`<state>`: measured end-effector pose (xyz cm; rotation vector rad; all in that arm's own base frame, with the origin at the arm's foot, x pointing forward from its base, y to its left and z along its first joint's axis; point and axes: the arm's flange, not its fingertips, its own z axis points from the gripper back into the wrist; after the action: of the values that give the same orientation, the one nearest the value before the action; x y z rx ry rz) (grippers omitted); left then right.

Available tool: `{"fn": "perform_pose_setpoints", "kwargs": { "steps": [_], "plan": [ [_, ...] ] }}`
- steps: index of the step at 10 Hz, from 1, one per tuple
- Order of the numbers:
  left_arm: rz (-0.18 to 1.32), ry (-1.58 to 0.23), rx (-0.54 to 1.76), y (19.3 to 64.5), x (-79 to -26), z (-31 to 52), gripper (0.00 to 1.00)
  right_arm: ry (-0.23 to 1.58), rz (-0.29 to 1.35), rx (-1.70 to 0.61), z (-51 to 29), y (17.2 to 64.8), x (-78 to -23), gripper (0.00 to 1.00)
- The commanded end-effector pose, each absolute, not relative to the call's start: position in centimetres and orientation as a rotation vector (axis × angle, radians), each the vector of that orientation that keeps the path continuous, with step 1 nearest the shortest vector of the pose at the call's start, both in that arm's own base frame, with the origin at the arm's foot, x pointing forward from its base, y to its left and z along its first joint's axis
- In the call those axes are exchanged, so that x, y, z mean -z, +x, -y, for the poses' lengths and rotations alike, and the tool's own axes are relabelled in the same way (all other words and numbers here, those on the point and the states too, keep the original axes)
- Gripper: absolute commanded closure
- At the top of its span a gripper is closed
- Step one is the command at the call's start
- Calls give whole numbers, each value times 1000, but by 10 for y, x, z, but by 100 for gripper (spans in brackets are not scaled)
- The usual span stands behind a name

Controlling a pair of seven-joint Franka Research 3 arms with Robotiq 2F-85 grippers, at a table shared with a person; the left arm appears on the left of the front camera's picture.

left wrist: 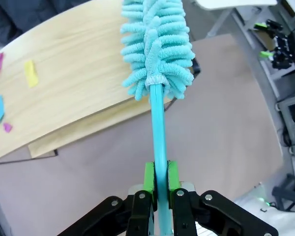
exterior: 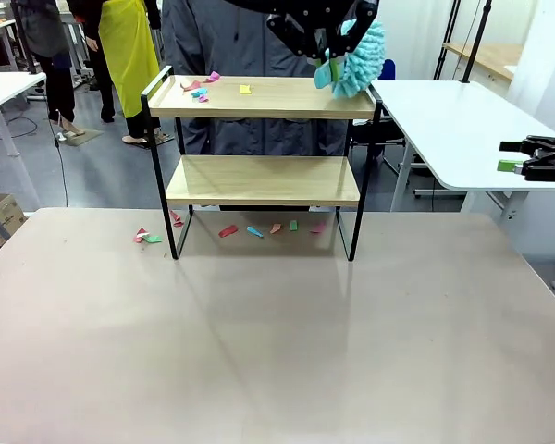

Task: Clean the shelf.
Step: Clean the specific section of the Shelf indicated by the human with the Duster.

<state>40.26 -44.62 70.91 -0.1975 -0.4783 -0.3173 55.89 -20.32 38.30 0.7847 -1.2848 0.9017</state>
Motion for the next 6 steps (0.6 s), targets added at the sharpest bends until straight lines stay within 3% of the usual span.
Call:
{"fn": "perform_pose_setpoints", "kwargs": {
  "steps": [1,6],
  "plan": [
    [496,-139,227,401,-707,444,87,784,1289,-907,201,560,-386,0],
    [477,-119,215,412,-676,446,87,784,1289,-907,201,560,-386,0]
  ]
}}
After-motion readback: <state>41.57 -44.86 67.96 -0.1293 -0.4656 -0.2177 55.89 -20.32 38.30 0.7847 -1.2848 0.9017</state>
